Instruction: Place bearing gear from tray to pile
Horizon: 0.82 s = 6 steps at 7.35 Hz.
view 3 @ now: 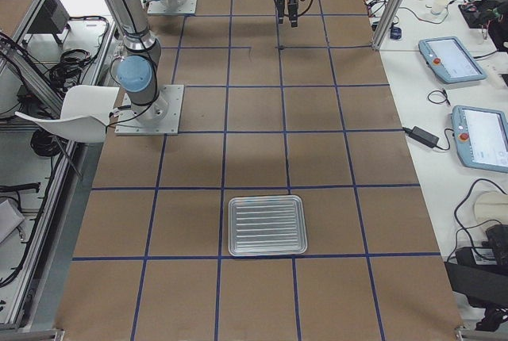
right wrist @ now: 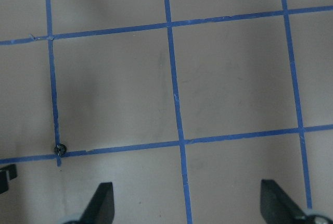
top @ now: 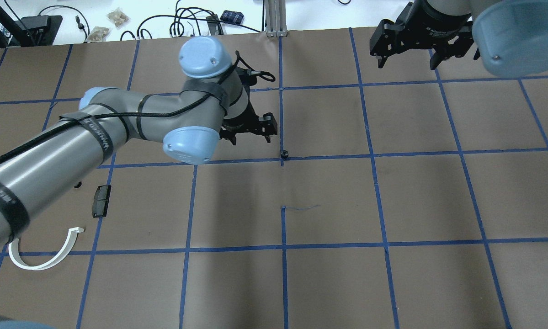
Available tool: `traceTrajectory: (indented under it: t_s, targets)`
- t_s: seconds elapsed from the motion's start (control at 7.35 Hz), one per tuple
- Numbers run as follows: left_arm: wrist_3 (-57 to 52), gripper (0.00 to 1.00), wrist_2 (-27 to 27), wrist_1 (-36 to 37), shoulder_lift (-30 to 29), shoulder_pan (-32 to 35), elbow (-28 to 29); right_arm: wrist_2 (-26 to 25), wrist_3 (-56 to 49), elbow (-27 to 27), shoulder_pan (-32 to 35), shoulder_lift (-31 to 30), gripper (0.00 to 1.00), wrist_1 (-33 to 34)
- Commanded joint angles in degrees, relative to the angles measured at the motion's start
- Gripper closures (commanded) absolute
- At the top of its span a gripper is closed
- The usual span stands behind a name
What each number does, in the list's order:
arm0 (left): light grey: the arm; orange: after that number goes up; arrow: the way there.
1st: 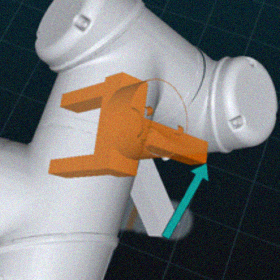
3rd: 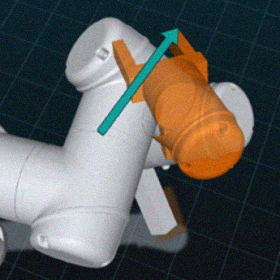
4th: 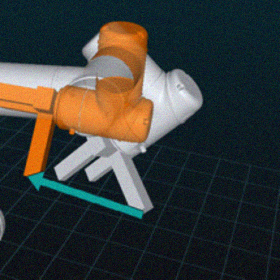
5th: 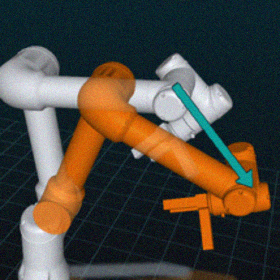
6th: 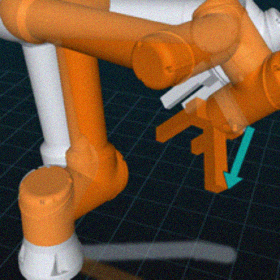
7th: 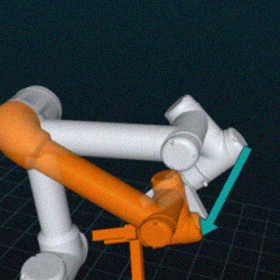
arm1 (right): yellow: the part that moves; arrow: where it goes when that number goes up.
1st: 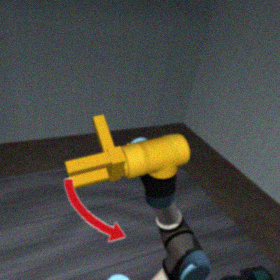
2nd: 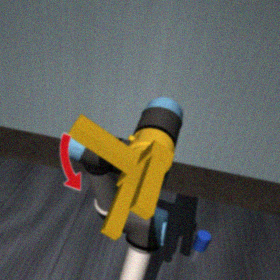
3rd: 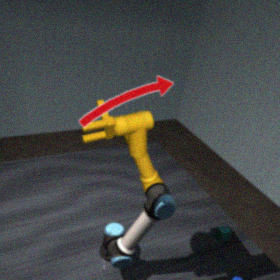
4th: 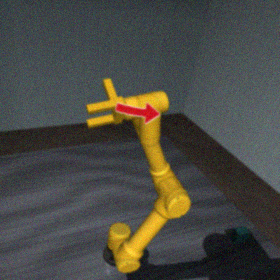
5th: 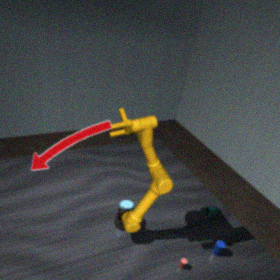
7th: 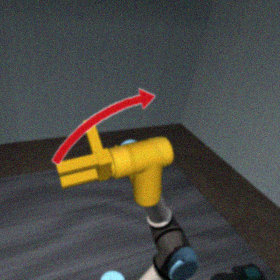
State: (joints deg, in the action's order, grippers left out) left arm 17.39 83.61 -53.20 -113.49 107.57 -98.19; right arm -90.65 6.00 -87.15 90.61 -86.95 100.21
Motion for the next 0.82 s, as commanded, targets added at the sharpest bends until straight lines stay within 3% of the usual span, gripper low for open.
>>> traceTrajectory:
  t_s: [0.0, 0.14, 0.54, 0.68]
  targets:
    - [8.1, 0.09, -0.1, 3.6, -6.5, 6.2, 3.0, 0.3, 0.1, 1.4, 0.4, -0.4, 0.0, -7.3]
    - [8.0, 0.14, 1.4, 5.5, -8.4, 6.2, 3.9, 0.2, -0.1, 1.3, 0.5, -0.1, 0.0, -7.5]
    - [7.8, 0.17, 7.1, 5.0, -9.8, 6.0, 4.5, -0.2, -0.6, 1.0, -0.1, 0.1, 0.0, -7.0]
    - [7.9, 0.22, 8.8, 4.3, -9.9, 6.0, 4.0, 0.0, -0.4, 0.8, 0.0, 0.0, 0.0, -6.7]
